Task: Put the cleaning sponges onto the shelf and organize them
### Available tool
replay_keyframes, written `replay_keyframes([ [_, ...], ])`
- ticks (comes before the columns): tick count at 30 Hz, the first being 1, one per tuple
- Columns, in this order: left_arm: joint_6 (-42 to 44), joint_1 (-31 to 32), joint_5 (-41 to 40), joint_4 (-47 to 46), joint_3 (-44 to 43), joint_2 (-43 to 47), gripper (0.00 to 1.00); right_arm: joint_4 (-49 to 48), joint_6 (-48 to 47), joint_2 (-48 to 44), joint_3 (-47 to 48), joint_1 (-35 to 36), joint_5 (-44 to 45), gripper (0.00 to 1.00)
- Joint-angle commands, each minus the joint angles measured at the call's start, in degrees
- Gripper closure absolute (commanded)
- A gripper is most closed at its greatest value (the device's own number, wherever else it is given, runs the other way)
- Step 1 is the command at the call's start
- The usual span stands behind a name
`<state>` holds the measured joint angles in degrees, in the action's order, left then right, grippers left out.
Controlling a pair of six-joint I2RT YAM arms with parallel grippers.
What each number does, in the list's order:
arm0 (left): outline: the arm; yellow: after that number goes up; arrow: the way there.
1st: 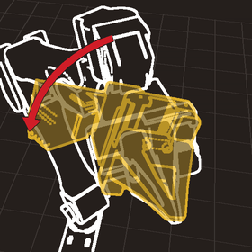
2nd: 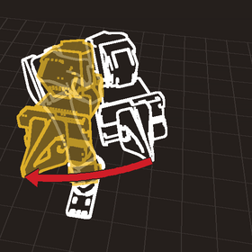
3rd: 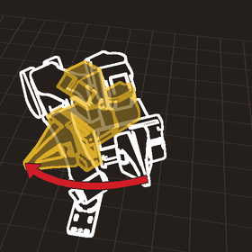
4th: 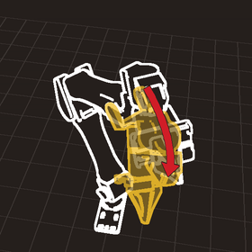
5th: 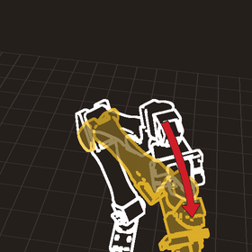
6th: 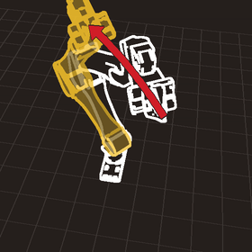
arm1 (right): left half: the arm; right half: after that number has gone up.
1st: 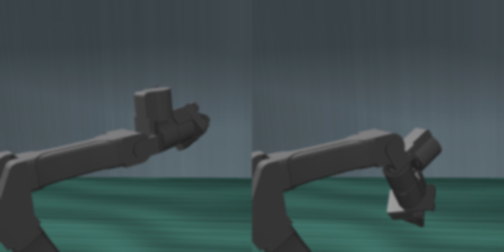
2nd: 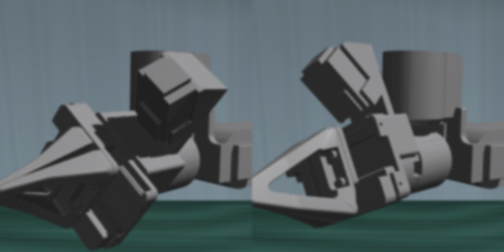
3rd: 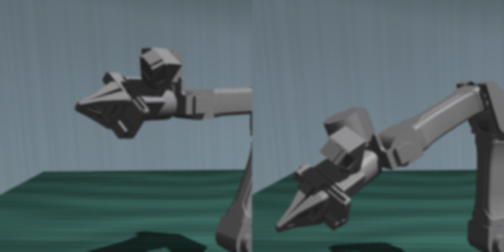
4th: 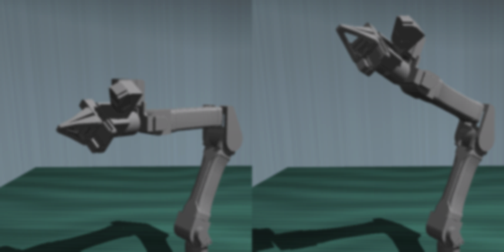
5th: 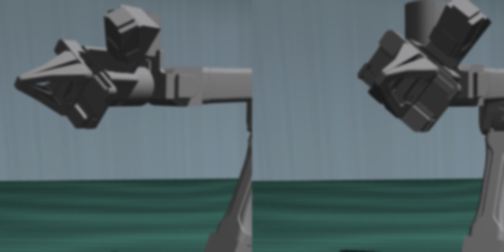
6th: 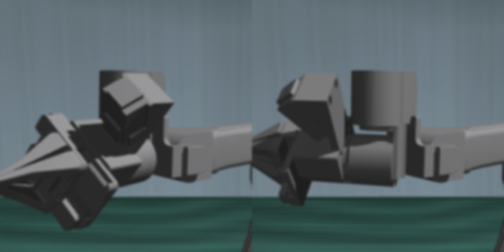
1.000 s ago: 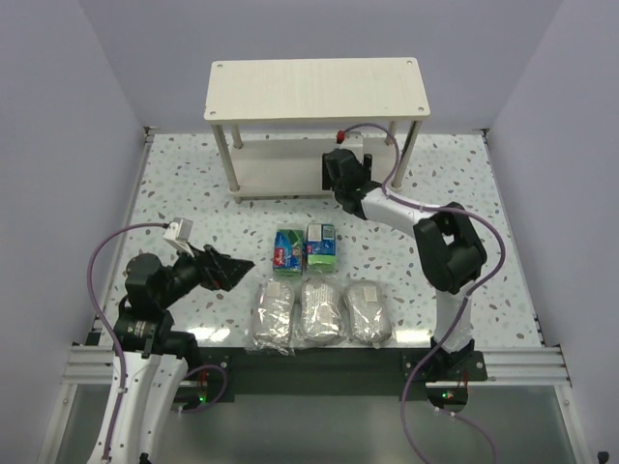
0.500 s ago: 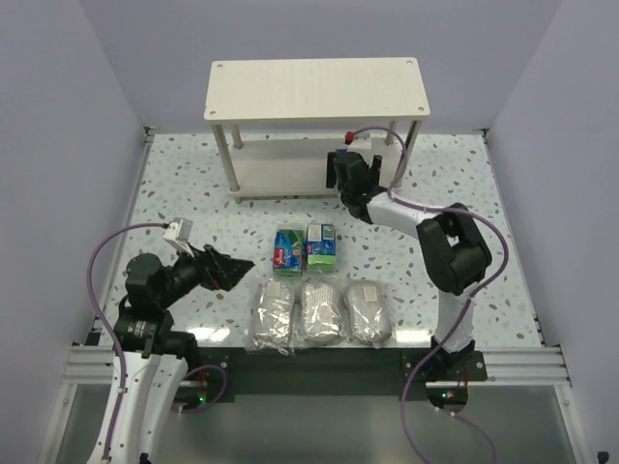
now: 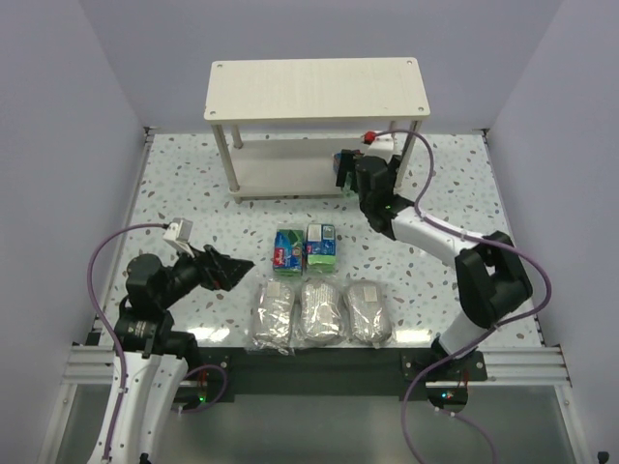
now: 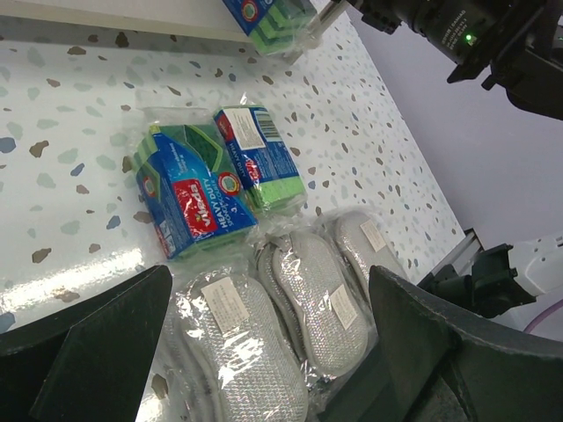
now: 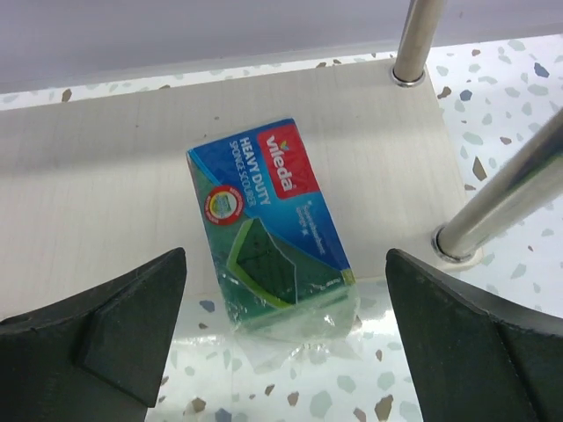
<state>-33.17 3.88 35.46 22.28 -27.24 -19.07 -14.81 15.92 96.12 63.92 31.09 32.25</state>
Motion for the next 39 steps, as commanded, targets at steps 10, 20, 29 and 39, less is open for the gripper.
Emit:
replay_keyframes([
  [10, -0.14, 0.08, -0.13, -1.10, 1.84, 2.20, 0.00, 10.50, 7.63, -11.12, -8.11, 1.16, -7.38, 1.00],
  [20, -0.76, 0.08, 0.04, -1.28, 1.49, 2.37, 0.00, 9.90, 10.00, -0.15, -4.33, 2.04, -6.15, 1.00],
  [29, 0.03, 0.08, -0.48, 0.48, 0.35, 2.63, 0.00, 3.83, 10.01, 5.48, -0.64, 2.22, -2.28, 1.00],
  [39, 0.47, 0.07, -1.01, 0.83, -0.18, 2.02, 0.00, 4.00, 6.40, 12.25, 8.32, 2.13, -4.65, 1.00],
])
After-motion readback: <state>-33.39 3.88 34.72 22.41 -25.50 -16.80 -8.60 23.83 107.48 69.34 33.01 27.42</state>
